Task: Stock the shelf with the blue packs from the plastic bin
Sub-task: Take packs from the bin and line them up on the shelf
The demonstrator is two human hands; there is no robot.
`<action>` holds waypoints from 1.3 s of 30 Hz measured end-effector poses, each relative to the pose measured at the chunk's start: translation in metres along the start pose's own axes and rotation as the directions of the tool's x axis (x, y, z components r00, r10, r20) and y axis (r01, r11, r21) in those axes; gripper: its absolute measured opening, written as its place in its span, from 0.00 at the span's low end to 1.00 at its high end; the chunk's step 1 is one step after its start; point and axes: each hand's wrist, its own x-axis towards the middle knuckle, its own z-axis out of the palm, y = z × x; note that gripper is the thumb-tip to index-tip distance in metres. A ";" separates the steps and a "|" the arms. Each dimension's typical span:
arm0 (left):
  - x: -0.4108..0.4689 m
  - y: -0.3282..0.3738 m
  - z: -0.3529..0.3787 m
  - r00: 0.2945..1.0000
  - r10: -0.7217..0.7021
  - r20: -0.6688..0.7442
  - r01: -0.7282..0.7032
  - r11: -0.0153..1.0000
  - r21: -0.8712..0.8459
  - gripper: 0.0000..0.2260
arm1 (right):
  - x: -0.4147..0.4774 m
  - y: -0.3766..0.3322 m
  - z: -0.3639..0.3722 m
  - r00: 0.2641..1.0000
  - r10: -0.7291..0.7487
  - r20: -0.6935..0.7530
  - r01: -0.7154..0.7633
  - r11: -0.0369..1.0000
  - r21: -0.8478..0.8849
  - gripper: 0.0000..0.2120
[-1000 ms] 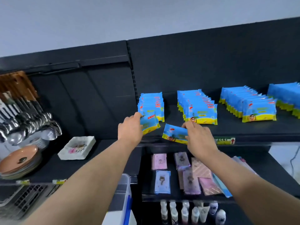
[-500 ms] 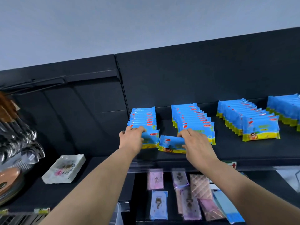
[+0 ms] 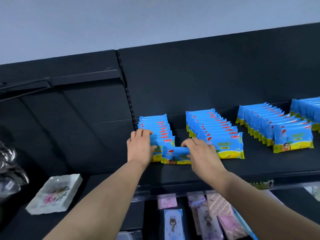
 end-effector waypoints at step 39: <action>-0.048 -0.017 0.023 0.927 -0.327 0.182 0.364 0.902 -0.232 0.30 | 0.038 -0.049 0.091 0.989 -0.110 -0.098 0.093 0.982 -0.164 0.50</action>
